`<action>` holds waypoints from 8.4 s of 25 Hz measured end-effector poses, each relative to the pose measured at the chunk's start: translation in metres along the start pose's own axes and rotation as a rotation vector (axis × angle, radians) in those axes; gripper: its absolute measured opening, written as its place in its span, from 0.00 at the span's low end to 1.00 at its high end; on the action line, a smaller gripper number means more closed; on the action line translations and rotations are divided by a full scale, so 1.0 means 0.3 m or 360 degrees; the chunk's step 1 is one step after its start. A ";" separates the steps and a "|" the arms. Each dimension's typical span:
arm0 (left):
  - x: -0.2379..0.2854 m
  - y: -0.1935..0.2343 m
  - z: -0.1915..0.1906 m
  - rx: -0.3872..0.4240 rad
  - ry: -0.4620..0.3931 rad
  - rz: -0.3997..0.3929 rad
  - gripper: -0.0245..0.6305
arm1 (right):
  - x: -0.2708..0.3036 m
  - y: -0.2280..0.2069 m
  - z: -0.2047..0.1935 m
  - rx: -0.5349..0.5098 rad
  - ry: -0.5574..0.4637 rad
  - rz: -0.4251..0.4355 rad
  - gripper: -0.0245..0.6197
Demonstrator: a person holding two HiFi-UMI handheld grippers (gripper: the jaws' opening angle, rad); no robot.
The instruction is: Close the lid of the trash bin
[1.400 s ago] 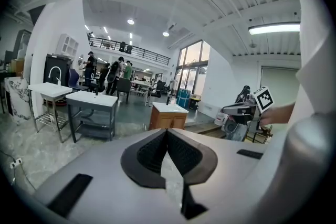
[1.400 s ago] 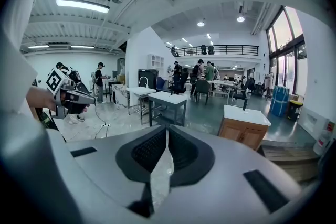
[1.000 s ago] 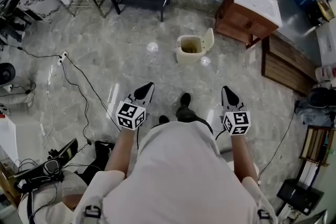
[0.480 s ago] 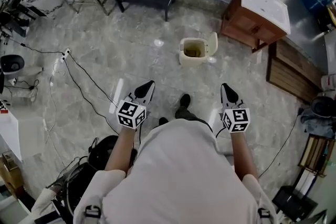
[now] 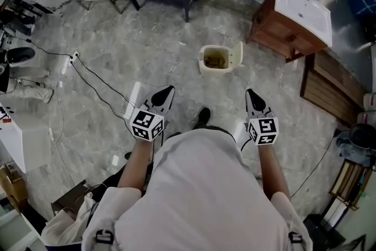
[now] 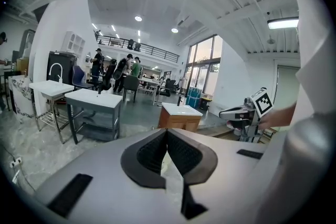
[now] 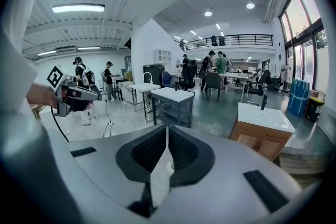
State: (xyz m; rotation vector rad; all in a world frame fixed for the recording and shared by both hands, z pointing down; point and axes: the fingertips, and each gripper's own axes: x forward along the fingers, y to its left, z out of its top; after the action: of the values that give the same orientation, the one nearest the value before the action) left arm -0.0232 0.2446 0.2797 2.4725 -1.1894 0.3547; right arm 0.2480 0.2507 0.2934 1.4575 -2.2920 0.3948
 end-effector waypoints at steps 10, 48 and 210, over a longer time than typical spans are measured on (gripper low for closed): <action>0.147 0.019 0.041 0.0004 0.0034 0.0058 0.06 | 0.115 -0.127 -0.009 -0.0017 0.0047 0.0078 0.09; 0.739 0.525 -0.003 0.0154 0.0389 -0.0465 0.06 | 0.774 -0.281 -0.147 0.0314 0.0510 -0.0212 0.10; 0.707 0.693 -0.227 -0.0193 0.0441 -0.0200 0.07 | 1.242 -0.081 -0.301 0.0056 0.0794 0.0002 0.09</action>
State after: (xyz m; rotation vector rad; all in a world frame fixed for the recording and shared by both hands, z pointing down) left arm -0.0616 0.0075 0.4671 2.2899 -0.9111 0.5519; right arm 0.1443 -0.0170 0.5487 1.2040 -1.8924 0.7124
